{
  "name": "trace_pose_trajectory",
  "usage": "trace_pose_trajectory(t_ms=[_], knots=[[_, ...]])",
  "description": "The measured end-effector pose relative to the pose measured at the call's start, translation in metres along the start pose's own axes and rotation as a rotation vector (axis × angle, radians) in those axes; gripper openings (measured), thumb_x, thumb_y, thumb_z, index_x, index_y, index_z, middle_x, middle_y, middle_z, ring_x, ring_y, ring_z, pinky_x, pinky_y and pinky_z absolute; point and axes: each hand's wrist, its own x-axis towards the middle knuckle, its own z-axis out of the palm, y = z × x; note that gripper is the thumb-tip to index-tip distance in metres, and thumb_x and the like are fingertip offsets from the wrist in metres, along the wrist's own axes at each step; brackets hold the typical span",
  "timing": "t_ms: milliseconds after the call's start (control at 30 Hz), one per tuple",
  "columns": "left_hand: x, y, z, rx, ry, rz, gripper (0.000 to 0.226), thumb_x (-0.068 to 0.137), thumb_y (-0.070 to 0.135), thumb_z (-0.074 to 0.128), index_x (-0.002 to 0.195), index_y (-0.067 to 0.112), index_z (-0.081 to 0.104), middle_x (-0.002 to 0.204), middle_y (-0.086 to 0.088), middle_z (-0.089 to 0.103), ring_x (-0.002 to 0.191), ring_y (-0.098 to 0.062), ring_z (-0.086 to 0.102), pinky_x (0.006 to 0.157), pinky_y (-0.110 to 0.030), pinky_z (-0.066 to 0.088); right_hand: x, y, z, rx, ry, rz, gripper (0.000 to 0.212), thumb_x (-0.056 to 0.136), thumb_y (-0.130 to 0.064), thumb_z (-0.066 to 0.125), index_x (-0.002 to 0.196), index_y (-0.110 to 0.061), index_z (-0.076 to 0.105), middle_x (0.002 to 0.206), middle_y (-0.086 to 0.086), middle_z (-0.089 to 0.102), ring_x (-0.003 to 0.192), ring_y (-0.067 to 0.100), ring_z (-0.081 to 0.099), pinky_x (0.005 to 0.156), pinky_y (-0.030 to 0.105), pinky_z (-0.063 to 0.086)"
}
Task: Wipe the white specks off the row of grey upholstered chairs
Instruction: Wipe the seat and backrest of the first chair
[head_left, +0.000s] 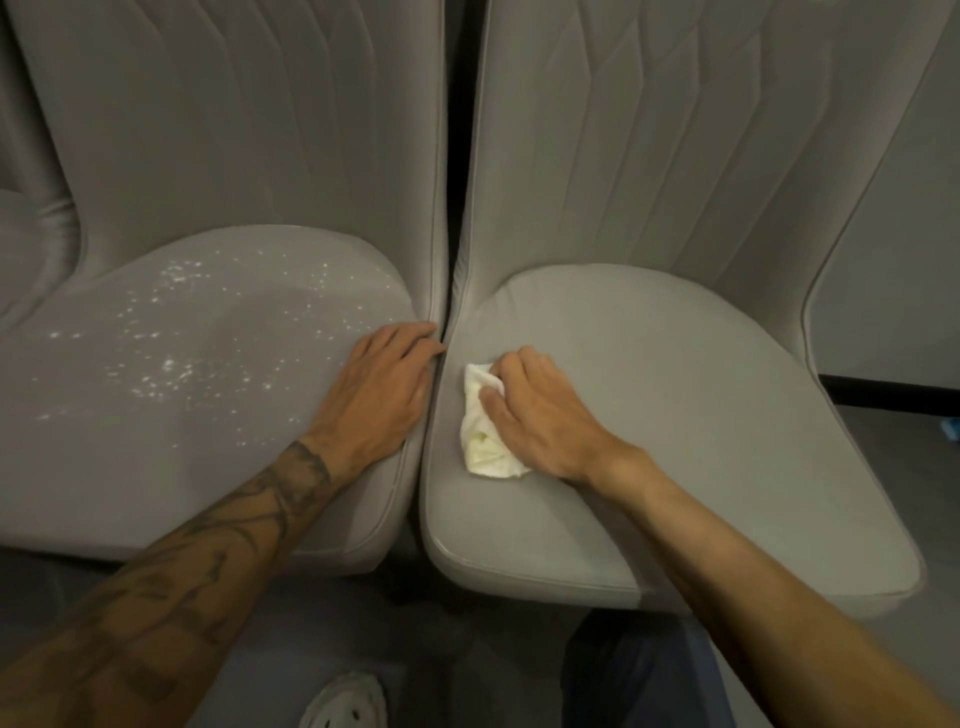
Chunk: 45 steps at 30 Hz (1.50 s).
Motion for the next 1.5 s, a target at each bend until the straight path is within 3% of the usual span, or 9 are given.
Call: trace_pose_trajectory(t_ms=[100, 233, 433, 633, 833, 1000, 1200, 1367, 1500], knots=[[0.001, 0.000, 0.001, 0.010, 0.008, 0.000, 0.033, 0.103, 0.009, 0.048, 0.132, 0.005, 0.064, 0.145, -0.015, 0.058, 0.133, -0.035, 0.053, 0.114, -0.046, 0.036, -0.040, -0.017, 0.007, 0.051, 0.017, -0.089, 0.029, 0.106, -0.031, 0.032, 0.106, -0.009, 0.050, 0.107, 0.011, 0.049, 0.098, 0.028, 0.046, 0.093, 0.042, 0.038], [0.001, 0.000, 0.002, 0.024, -0.005, -0.005, 0.042, 0.101, 0.019, 0.037, 0.130, 0.006, 0.065, 0.143, -0.014, 0.059, 0.129, -0.034, 0.054, 0.110, -0.045, 0.036, -0.109, -0.033, 0.006, 0.116, -0.049, -0.224, 0.025, 0.108, -0.036, 0.027, 0.101, -0.021, 0.045, 0.102, -0.004, 0.042, 0.090, 0.014, 0.038, 0.086, 0.025, 0.033], [0.002, 0.000, 0.002, 0.037, -0.010, -0.011, 0.040, 0.101, 0.015, 0.040, 0.132, 0.005, 0.064, 0.145, -0.015, 0.057, 0.132, -0.034, 0.052, 0.113, -0.047, 0.037, -0.092, -0.016, -0.002, 0.030, 0.043, 0.093, 0.023, 0.106, -0.032, 0.030, 0.105, -0.017, 0.047, 0.106, 0.002, 0.046, 0.097, 0.021, 0.044, 0.092, 0.036, 0.038], [0.003, 0.001, 0.002, 0.061, -0.014, -0.003, 0.041, 0.100, 0.017, 0.040, 0.131, 0.006, 0.064, 0.144, -0.015, 0.057, 0.131, -0.034, 0.053, 0.112, -0.048, 0.037, -0.114, -0.070, 0.014, 0.035, 0.048, 0.040, 0.028, 0.105, -0.036, 0.023, 0.104, -0.021, 0.047, 0.105, 0.000, 0.044, 0.093, 0.017, 0.040, 0.084, 0.034, 0.038], [0.002, 0.000, 0.006, 0.078, 0.013, -0.007, 0.033, 0.103, 0.018, 0.046, 0.127, 0.007, 0.065, 0.140, -0.015, 0.059, 0.127, -0.034, 0.054, 0.108, -0.046, 0.037, -0.112, -0.058, 0.012, -0.010, 0.132, 0.306, 0.028, 0.104, -0.040, 0.025, 0.102, -0.022, 0.047, 0.104, 0.000, 0.046, 0.095, 0.020, 0.043, 0.084, 0.036, 0.037], [0.003, 0.002, 0.002, 0.068, -0.042, -0.018, 0.040, 0.105, 0.026, 0.041, 0.132, 0.006, 0.063, 0.146, -0.015, 0.056, 0.132, -0.034, 0.052, 0.112, -0.045, 0.035, -0.110, -0.078, 0.021, 0.031, 0.138, 0.215, 0.027, 0.103, -0.041, 0.030, 0.101, -0.023, 0.049, 0.102, -0.001, 0.047, 0.091, 0.020, 0.044, 0.081, 0.036, 0.040], [-0.017, 0.018, -0.005, 0.043, -0.098, -0.055, 0.051, 0.107, 0.040, 0.036, 0.145, 0.011, 0.054, 0.153, -0.012, 0.050, 0.139, -0.031, 0.046, 0.118, -0.044, 0.032, -0.141, -0.040, 0.013, -0.053, 0.242, 0.437, 0.021, 0.101, -0.037, 0.036, 0.092, -0.020, 0.047, 0.094, 0.002, 0.046, 0.085, 0.024, 0.045, 0.075, 0.042, 0.041], [-0.038, 0.030, 0.001, 0.042, -0.132, -0.094, 0.068, 0.103, 0.053, 0.022, 0.151, 0.015, 0.051, 0.155, -0.008, 0.049, 0.142, -0.027, 0.045, 0.118, -0.043, 0.032, -0.110, -0.090, 0.033, 0.027, 0.254, 0.312, 0.025, 0.102, -0.041, 0.034, 0.097, -0.022, 0.049, 0.096, 0.000, 0.046, 0.087, 0.020, 0.042, 0.076, 0.037, 0.037], [-0.039, 0.027, 0.006, 0.055, -0.105, -0.079, 0.063, 0.104, 0.052, 0.027, 0.150, 0.016, 0.051, 0.153, -0.007, 0.051, 0.139, -0.028, 0.046, 0.116, -0.045, 0.035, -0.137, -0.045, 0.022, -0.026, 0.275, 0.336, 0.017, 0.099, -0.039, 0.041, 0.096, -0.023, 0.048, 0.096, 0.000, 0.048, 0.087, 0.023, 0.045, 0.077, 0.038, 0.039]])
